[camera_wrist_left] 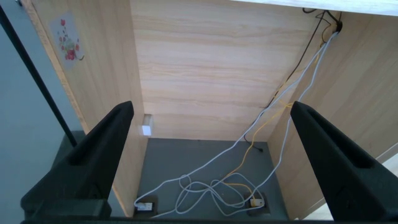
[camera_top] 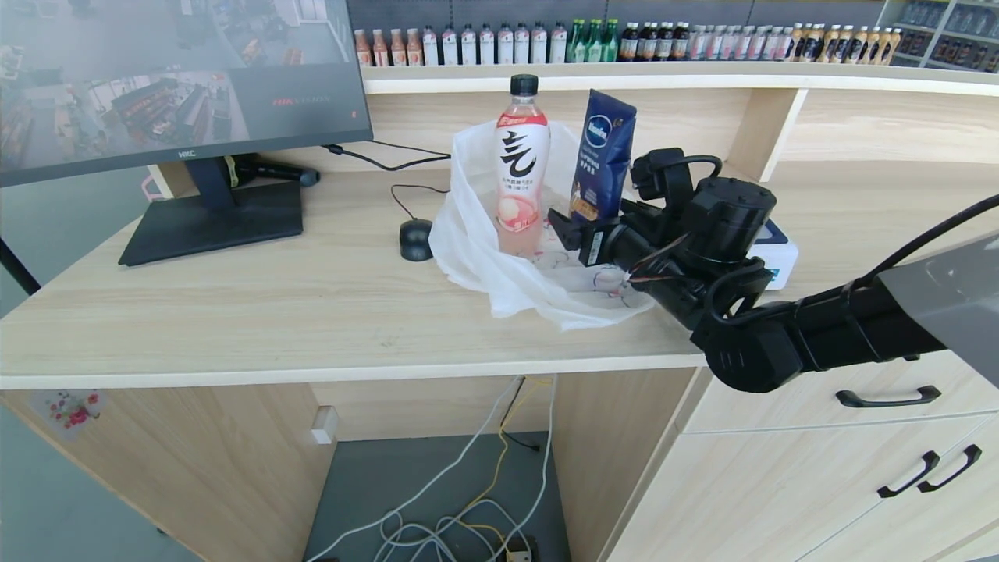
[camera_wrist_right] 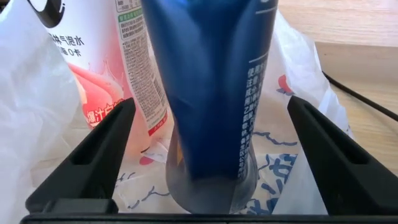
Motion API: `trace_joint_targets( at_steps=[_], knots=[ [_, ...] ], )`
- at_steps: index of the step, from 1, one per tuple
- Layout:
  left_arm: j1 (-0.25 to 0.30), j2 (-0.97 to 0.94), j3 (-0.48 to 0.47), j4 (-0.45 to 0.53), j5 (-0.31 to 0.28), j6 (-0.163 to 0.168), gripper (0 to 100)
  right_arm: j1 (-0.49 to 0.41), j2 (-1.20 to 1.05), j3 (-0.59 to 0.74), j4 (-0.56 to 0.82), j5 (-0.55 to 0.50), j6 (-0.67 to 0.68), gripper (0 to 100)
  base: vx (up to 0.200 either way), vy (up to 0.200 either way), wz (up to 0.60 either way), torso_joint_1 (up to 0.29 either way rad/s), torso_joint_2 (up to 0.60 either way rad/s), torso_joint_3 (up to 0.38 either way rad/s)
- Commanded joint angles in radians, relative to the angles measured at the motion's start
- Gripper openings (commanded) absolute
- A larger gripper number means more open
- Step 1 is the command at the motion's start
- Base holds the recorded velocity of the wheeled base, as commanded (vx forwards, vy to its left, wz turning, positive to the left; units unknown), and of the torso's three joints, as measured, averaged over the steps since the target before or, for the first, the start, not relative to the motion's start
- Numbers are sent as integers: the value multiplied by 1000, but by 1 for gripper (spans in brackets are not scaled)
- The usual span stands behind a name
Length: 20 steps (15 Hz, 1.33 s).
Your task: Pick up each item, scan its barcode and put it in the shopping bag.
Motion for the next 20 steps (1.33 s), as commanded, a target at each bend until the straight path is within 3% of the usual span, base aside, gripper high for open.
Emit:
trace_joint_targets(
  at_steps=[1,9,11,20],
  knots=[
    [1,0,0,0,0,0,100,1,-19,5,-7,0,-1,100,0,0,0,0,0,0],
    [1,0,0,0,0,0,100,27,-168,157,-36,-14,-4,100,0,0,0,0,0,0],
    [1,0,0,0,0,0,100,51,-262,268,-73,-56,1,100,0,0,0,0,0,0],
    [1,0,0,0,0,0,100,109,-748,858,-137,-59,4,100,0,0,0,0,0,0]
  ],
)
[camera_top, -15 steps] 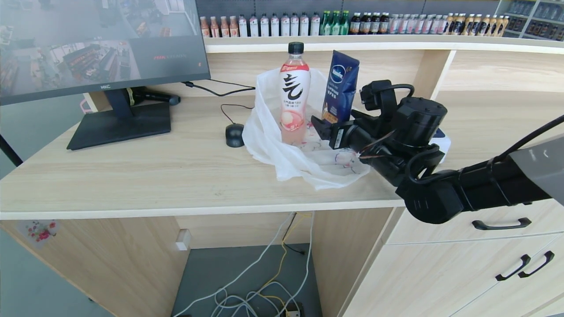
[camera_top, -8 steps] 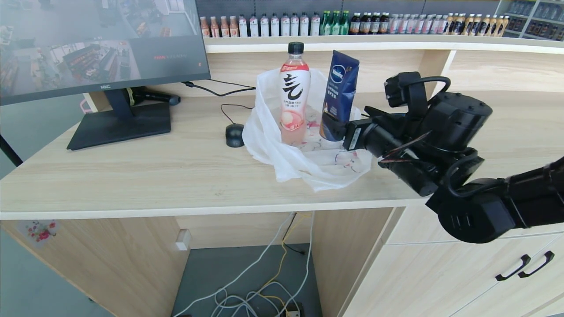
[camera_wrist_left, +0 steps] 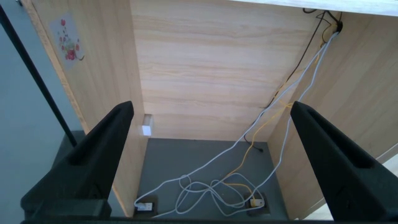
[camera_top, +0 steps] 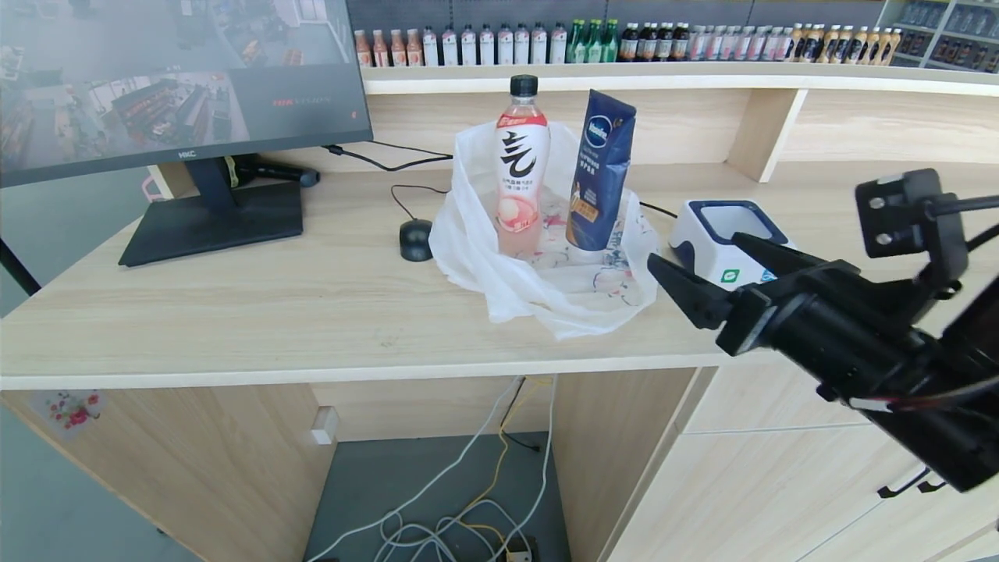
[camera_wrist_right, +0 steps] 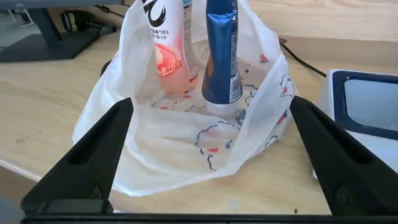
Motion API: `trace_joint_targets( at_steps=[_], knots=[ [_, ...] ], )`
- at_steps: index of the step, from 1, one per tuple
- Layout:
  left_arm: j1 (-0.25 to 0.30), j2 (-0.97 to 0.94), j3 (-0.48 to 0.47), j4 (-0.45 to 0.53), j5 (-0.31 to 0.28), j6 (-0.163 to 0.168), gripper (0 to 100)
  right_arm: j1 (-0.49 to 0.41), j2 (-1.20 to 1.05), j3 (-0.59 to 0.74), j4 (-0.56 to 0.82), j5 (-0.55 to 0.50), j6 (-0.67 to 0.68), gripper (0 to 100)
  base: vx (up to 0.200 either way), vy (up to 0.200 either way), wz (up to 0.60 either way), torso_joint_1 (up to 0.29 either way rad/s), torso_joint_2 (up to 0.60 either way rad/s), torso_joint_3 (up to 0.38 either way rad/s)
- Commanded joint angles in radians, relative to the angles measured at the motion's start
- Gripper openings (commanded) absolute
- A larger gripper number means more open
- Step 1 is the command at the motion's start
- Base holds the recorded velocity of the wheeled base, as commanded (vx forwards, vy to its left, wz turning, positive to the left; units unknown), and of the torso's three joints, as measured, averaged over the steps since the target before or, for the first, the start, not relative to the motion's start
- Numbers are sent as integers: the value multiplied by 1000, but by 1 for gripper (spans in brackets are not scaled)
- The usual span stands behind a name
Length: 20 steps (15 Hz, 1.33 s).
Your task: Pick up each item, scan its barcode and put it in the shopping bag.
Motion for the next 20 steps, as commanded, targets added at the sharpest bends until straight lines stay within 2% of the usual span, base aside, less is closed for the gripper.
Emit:
trace_joint_targets(
  at_steps=[1,2,4,9,10,11,13,16,17,20],
  knots=[
    [0,0,0,0,0,0,100,5,-195,153,-2,1,4,100,0,0,0,0,0,0],
    [0,0,0,0,0,0,100,3,-201,159,-2,1,5,100,0,0,0,0,0,0],
    [0,0,0,0,0,0,100,5,-292,283,-1,1,39,100,0,0,0,0,0,0],
    [0,0,0,0,0,0,100,31,-350,492,-4,9,128,100,0,0,0,0,0,0],
    [0,0,0,0,0,0,100,34,-353,495,-4,9,128,100,0,0,0,0,0,0],
    [0,0,0,0,0,0,100,92,-441,524,84,3,163,100,0,0,0,0,0,0],
    [0,0,0,0,0,1,100,92,-568,524,239,1,163,100,0,0,0,0,0,0],
    [-1,0,0,0,0,4,100,132,-839,524,628,9,180,100,0,0,0,0,0,0],
    [-1,0,0,0,0,4,100,172,-971,524,812,9,177,100,0,0,0,0,0,0],
    [-1,0,0,0,0,4,100,203,-1278,515,1141,24,91,100,0,0,0,0,0,0]
  ],
)
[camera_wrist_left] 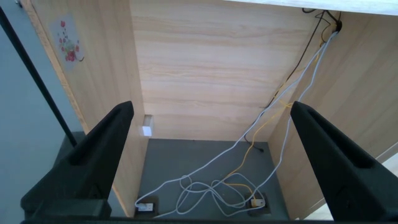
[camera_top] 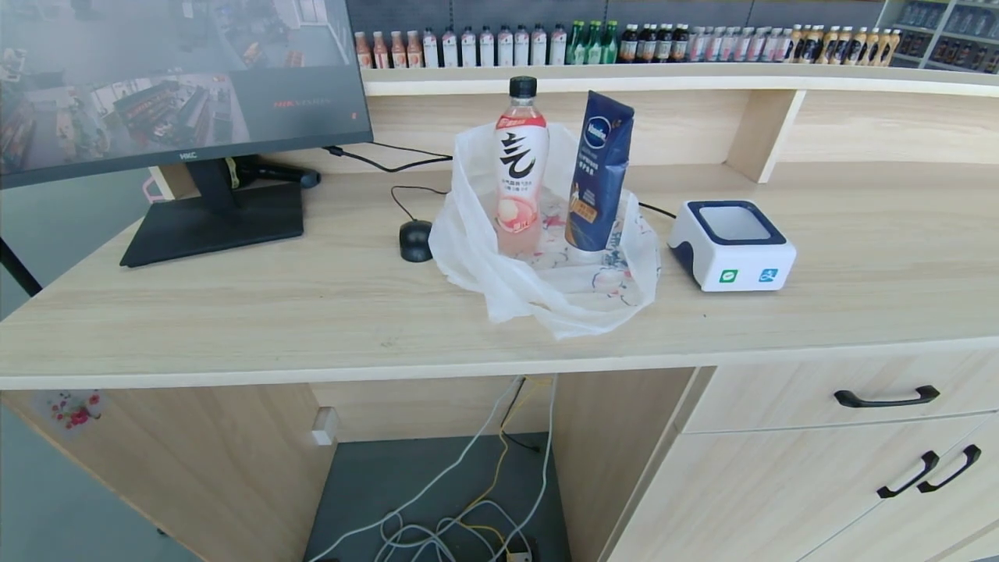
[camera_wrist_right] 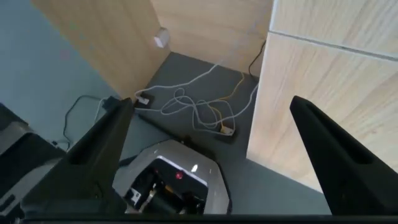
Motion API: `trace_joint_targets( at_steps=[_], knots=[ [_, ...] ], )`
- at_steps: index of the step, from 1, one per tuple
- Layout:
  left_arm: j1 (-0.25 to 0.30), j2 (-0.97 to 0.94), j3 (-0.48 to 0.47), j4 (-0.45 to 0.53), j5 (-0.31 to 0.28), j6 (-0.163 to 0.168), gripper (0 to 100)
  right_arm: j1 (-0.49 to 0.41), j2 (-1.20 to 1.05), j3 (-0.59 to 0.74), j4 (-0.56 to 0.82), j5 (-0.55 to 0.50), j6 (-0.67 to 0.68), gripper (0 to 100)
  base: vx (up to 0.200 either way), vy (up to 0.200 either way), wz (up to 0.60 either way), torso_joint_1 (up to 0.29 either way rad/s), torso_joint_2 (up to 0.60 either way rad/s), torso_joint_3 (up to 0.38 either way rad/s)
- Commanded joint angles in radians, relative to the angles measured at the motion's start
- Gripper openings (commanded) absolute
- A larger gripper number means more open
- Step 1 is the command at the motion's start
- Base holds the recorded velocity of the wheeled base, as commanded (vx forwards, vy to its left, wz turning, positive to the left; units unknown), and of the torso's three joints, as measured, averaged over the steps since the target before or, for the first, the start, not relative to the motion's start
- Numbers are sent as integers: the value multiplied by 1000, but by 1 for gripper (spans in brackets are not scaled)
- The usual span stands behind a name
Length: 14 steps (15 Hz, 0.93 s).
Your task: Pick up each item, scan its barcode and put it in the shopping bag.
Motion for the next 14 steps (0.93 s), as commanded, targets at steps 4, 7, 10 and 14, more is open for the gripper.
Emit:
trace_joint_targets(
  at_steps=[4,7,10,14],
  knots=[
    [2,0,0,0,0,-2,100,43,-345,-10,207,21,-46,100,0,0,0,0,0,0],
    [0,0,0,0,0,1,100,-258,-267,-9,207,21,-54,100,0,0,0,0,0,0],
    [2,0,0,0,0,-1,100,-609,-262,-10,207,21,-54,100,0,0,0,0,0,0],
    [2,0,0,0,0,-2,100,-686,-446,-6,200,27,-55,100,0,0,0,0,0,0]
  ],
)
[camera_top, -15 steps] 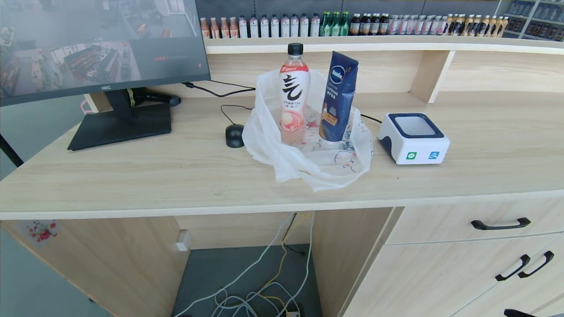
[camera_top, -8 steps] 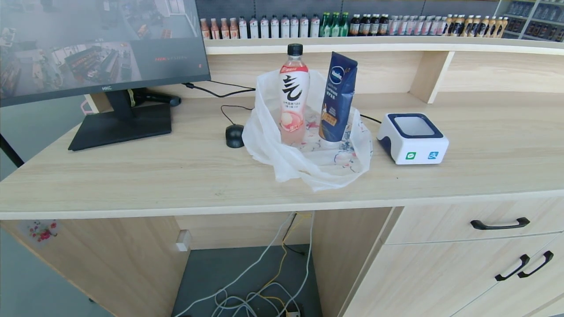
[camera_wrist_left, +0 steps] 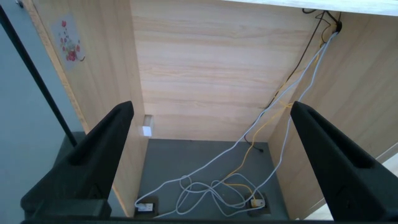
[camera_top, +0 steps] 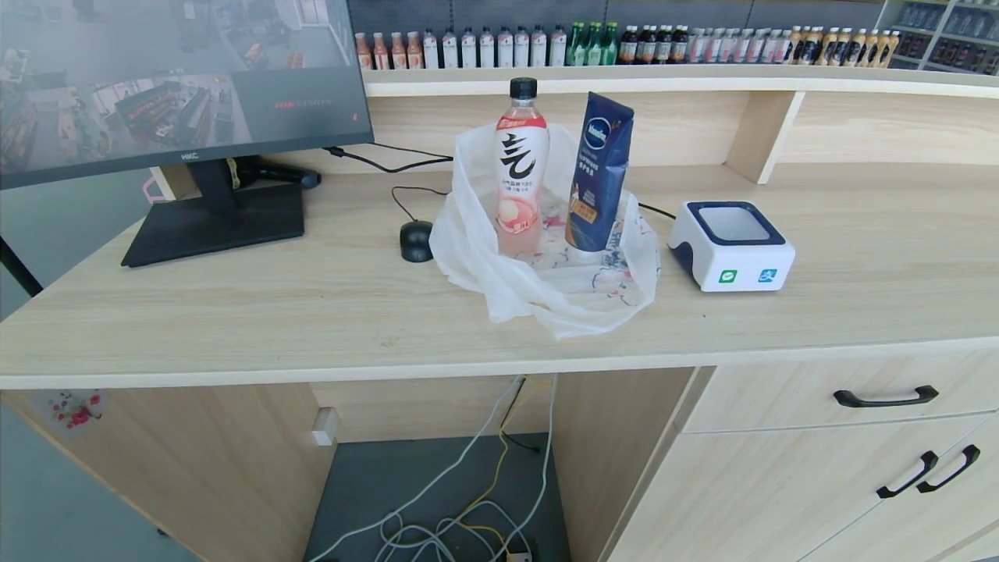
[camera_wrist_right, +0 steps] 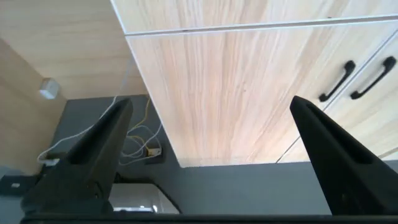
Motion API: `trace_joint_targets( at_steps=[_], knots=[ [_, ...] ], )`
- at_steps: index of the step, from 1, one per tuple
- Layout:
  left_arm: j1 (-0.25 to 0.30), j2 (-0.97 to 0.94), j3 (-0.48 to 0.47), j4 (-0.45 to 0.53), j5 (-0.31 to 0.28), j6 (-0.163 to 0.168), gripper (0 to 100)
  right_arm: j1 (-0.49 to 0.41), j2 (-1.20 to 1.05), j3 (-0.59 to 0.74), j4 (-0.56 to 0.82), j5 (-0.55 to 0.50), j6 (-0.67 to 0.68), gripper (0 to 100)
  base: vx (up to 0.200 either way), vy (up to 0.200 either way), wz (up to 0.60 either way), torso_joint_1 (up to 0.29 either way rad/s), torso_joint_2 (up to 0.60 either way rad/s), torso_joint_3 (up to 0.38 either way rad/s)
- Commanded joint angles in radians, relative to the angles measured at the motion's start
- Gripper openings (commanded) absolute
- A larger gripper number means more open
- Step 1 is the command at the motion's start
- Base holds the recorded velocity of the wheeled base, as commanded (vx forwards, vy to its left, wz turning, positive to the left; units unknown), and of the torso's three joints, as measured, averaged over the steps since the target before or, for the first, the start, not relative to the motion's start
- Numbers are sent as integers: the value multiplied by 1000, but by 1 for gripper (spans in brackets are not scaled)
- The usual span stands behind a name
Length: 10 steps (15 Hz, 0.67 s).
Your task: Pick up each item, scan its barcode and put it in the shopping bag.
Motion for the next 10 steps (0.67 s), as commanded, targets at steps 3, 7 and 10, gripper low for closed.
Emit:
trace_joint_targets(
  at_steps=[3,7,10],
  knots=[
    [1,0,0,0,0,-2,100,-21,-88,8,-26,15,-32,100,0,0,0,0,0,0],
    [0,0,0,0,0,0,100,-21,-87,10,19,171,-132,100,0,0,0,0,0,0],
    [1,0,0,0,0,0,100,-21,-87,10,17,170,-77,100,0,0,0,0,0,0]
  ],
)
